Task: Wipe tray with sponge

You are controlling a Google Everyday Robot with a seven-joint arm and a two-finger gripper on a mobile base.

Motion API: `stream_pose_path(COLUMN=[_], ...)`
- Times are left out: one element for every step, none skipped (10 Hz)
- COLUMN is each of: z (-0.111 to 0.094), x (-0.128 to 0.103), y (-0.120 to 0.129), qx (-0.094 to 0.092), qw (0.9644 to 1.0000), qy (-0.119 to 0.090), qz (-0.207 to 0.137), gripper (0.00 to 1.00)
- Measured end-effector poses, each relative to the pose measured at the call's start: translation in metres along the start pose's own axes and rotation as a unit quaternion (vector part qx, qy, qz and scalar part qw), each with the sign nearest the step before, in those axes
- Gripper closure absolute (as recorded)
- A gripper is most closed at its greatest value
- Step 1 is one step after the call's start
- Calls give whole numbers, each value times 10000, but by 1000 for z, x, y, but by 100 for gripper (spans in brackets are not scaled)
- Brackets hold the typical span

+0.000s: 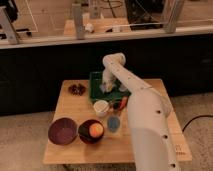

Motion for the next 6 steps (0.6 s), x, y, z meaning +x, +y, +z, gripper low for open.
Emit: stream_pose_path(z=[0, 2, 3, 3, 2, 1], x=[-12, -26, -36, -45, -49, -52], y=[-6, -9, -8, -3, 1, 12], qx=[25, 22, 10, -15, -30, -79], qw=[9999, 9996, 9990, 9984, 9979, 9974], qy=[-34, -86, -124, -159, -176, -200], qz=[-128, -281, -424, -544, -615, -687], gripper=[100, 100, 100, 100, 100, 100])
